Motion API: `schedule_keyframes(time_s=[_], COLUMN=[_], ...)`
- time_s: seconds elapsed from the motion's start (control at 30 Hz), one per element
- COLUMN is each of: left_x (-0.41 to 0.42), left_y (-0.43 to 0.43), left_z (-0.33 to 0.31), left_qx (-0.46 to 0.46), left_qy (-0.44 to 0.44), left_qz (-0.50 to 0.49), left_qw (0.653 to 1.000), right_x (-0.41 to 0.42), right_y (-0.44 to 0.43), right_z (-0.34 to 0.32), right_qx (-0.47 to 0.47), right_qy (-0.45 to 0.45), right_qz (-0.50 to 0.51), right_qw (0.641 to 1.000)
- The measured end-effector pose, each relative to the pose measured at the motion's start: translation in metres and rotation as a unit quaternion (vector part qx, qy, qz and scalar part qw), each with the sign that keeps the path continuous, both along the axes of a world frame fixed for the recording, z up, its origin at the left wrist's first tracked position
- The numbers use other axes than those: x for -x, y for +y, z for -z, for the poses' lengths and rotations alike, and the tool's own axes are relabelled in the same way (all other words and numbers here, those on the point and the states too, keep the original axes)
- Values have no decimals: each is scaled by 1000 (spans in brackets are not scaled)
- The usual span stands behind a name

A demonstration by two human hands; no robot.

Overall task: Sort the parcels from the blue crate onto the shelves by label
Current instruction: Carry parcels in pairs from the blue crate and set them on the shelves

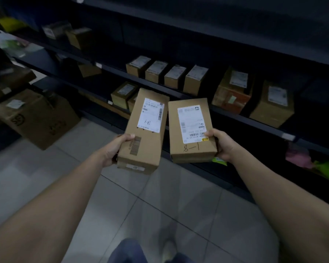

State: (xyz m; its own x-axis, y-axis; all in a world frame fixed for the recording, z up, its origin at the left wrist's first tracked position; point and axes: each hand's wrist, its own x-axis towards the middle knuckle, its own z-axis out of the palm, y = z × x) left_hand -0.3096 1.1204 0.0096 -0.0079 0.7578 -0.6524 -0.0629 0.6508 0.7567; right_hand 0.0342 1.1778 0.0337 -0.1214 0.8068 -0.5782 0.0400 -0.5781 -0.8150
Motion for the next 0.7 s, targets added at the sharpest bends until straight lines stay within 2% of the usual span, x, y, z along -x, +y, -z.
schedule_keyframes(time_s=[0.17,0.33,0.6,0.7], left_x=[47,79,108,110], left_y=[42,101,211,248], left_z=[27,49,87,103], left_qx=[53,87,140,137], left_qy=[38,44,50,19], left_qz=[25,69,174,188], left_qw=[998,993,973,972], right_x=[29,63,101,103], right_y=[39,75,115,131], right_z=[22,47,105,128], right_qx=[35,71,113,123], right_qy=[-47,-59,7,5], right_qz=[-29,10,111,135], right_qw=[998,996,987,983])
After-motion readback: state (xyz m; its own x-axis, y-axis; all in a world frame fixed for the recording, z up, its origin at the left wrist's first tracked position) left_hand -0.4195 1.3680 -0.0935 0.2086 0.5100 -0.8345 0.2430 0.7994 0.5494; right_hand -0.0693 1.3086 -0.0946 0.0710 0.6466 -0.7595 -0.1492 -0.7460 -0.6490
